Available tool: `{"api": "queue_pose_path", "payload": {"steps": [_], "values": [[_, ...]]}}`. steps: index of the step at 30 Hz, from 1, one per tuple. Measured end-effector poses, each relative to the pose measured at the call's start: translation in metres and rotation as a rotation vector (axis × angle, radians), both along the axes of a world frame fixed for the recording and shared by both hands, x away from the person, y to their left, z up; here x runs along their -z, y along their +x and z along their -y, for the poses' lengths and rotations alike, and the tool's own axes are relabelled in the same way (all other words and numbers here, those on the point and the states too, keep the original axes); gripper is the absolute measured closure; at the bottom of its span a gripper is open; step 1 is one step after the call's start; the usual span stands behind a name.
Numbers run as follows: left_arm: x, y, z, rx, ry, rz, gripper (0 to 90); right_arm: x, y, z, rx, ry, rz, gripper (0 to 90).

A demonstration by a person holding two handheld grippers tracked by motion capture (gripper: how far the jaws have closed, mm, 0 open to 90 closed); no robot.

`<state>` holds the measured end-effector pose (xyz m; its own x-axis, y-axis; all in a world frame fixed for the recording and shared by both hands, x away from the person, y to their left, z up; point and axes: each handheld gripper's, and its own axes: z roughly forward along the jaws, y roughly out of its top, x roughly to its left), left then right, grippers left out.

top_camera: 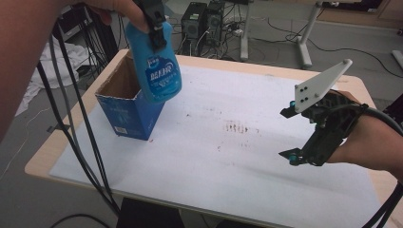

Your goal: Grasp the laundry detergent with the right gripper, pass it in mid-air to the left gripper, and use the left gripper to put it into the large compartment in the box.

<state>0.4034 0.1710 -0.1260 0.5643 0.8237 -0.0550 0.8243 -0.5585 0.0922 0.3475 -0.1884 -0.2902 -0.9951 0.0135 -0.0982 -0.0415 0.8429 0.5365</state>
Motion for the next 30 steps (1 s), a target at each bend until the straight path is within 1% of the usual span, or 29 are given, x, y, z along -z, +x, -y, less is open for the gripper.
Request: {"api": "queue_pose_path", "payload": {"steps": [1,2,3,4,7,8,10,14,17,22,24,25,26,27,28,30], "values": [[-0.003,0.001,-0.005,-0.015,0.005,-0.001,38.0,-0.001,0.000,0.000,0.000,-0.004,0.002,0.8],[-0.003,0.001,-0.005,-0.015,0.005,-0.001,38.0,-0.001,0.000,0.000,0.000,-0.004,0.002,0.8],[-0.006,0.001,-0.012,-0.066,0.005,-0.004,38.0,-0.001,0.000,0.000,-0.004,-0.007,-0.001,0.8],[-0.009,0.002,-0.016,-0.097,0.008,-0.008,38.0,-0.002,0.000,0.000,-0.005,-0.015,0.006,0.8],[-0.015,0.004,-0.030,-0.171,0.025,-0.010,38.1,-0.004,0.001,0.001,-0.007,-0.021,0.005,0.8],[-0.016,0.004,-0.034,-0.183,0.032,-0.009,38.1,-0.004,0.001,0.001,-0.006,-0.022,0.002,0.8],[-0.018,0.006,-0.044,-0.232,0.044,0.000,38.0,-0.004,0.001,0.002,-0.002,-0.024,0.004,0.8],[-0.014,0.011,-0.061,-0.294,0.060,-0.004,38.0,-0.003,0.001,0.002,-0.001,-0.029,-0.001,0.8],[-0.008,0.015,-0.069,-0.317,0.063,-0.004,38.0,-0.003,0.002,0.003,-0.003,-0.032,-0.005,0.8],[0.008,0.024,-0.074,-0.320,0.071,-0.018,38.1,-0.001,0.003,0.004,0.002,-0.047,-0.009,0.8],[0.015,0.027,-0.074,-0.303,0.075,-0.021,38.0,0.000,0.003,0.004,0.005,-0.044,-0.008,0.8],[0.018,0.028,-0.074,-0.288,0.077,-0.024,38.0,0.000,0.003,0.005,0.003,-0.043,-0.004,0.8],[0.023,0.030,-0.075,-0.262,0.079,-0.026,38.0,0.000,0.003,0.005,0.008,-0.043,-0.007,0.8],[0.023,0.030,-0.075,-0.262,0.079,-0.026,38.0,0.000,0.003,0.005,0.008,-0.043,-0.007,0.8],[0.033,0.033,-0.075,-0.212,0.086,-0.034,38.0,0.001,0.004,0.006,0.009,-0.042,-0.009,0.8],[0.043,0.035,-0.076,-0.176,0.088,-0.035,38.0,0.001,0.004,0.008,0.022,-0.043,-0.011,0.8]]}}
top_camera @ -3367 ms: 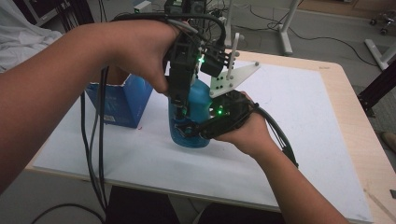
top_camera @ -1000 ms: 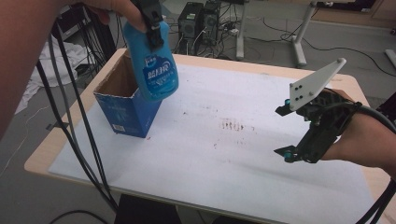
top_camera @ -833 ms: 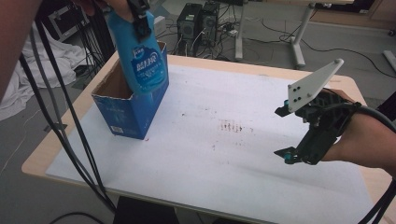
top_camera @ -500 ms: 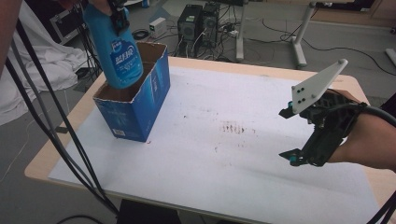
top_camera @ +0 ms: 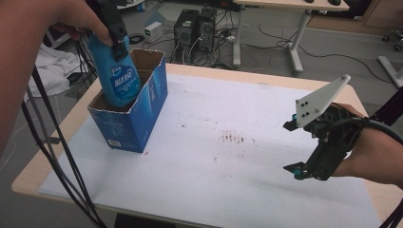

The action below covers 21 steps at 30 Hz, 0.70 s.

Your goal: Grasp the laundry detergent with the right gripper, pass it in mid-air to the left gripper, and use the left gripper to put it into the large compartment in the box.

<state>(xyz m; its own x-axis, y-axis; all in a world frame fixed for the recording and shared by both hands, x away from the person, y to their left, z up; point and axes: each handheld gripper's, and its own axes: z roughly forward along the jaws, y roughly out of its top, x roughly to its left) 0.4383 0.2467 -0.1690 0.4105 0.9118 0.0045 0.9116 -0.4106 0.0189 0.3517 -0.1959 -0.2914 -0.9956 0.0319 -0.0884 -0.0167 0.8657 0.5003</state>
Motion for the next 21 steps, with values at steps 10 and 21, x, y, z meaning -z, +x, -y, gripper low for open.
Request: {"api": "queue_pose_path", "payload": {"steps": [10,21], "values": [[0.054,0.007,-0.001,0.188,0.013,-0.029,38.1,0.005,-0.002,0.000,0.020,-0.039,-0.020,0.8],[0.099,0.007,0.002,0.414,0.015,-0.039,38.0,0.003,0.001,0.004,0.036,-0.023,-0.024,0.8]]}}
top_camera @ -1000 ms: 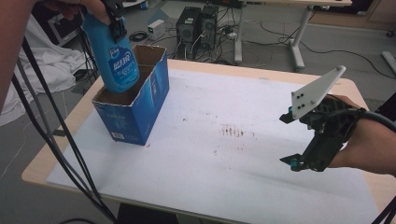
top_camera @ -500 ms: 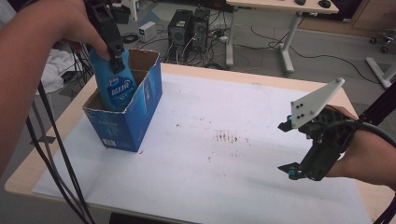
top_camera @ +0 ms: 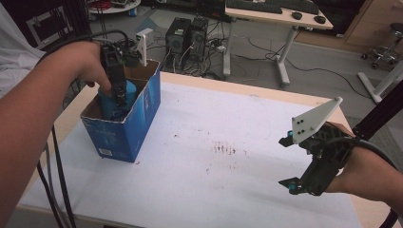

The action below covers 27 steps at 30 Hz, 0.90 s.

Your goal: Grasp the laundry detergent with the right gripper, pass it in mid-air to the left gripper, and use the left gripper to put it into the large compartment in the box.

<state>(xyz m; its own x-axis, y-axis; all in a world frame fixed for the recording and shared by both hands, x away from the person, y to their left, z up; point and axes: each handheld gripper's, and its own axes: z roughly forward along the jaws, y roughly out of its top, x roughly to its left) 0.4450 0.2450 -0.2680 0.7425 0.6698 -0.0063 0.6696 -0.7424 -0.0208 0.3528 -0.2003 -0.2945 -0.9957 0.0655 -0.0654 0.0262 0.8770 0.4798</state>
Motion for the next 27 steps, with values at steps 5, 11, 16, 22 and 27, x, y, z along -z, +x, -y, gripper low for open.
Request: {"api": "queue_pose_path", "payload": {"steps": [5,11,16,22,27], "values": [[0.015,0.000,0.004,0.088,0.001,-0.022,37.9,0.000,0.000,0.003,0.013,-0.002,0.001,0.8],[0.020,0.000,0.002,0.107,0.007,-0.021,37.8,0.001,-0.002,0.003,0.019,-0.005,-0.001,0.8],[0.020,-0.001,0.001,0.111,0.003,-0.025,37.6,0.003,-0.002,0.002,0.016,-0.002,-0.002,0.8],[0.016,-0.001,-0.001,0.084,-0.001,-0.015,29.9,0.004,-0.002,-0.001,0.009,-0.005,0.001,0.8],[0.012,-0.003,-0.002,0.084,-0.007,-0.015,26.7,0.004,-0.002,-0.001,0.011,-0.005,-0.001,0.8]]}}
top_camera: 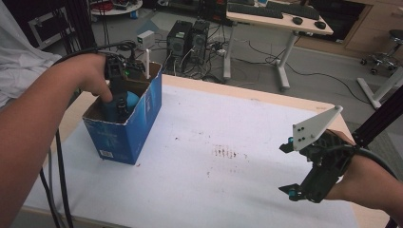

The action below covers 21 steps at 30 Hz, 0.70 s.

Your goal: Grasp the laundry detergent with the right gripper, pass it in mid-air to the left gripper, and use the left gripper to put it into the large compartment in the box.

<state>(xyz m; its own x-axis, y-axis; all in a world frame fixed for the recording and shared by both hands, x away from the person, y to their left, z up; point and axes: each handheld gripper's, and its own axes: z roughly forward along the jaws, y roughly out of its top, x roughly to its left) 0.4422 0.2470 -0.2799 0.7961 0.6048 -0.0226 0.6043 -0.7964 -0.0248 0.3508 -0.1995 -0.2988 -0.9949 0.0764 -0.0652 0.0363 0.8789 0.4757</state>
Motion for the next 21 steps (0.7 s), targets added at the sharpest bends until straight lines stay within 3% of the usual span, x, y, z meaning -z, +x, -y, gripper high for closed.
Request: {"api": "queue_pose_path", "payload": {"steps": [7,13,21], "values": [[-0.018,-0.002,0.000,-0.011,-0.016,0.026,26.6,0.001,0.000,0.001,-0.002,-0.004,0.002,0.8],[-0.034,-0.006,0.001,-0.013,0.012,0.052,19.0,-0.002,0.002,0.001,-0.012,-0.003,0.014,0.8],[-0.066,-0.019,0.013,0.030,0.008,0.068,15.6,-0.008,0.011,0.003,-0.007,-0.024,0.007,0.8]]}}
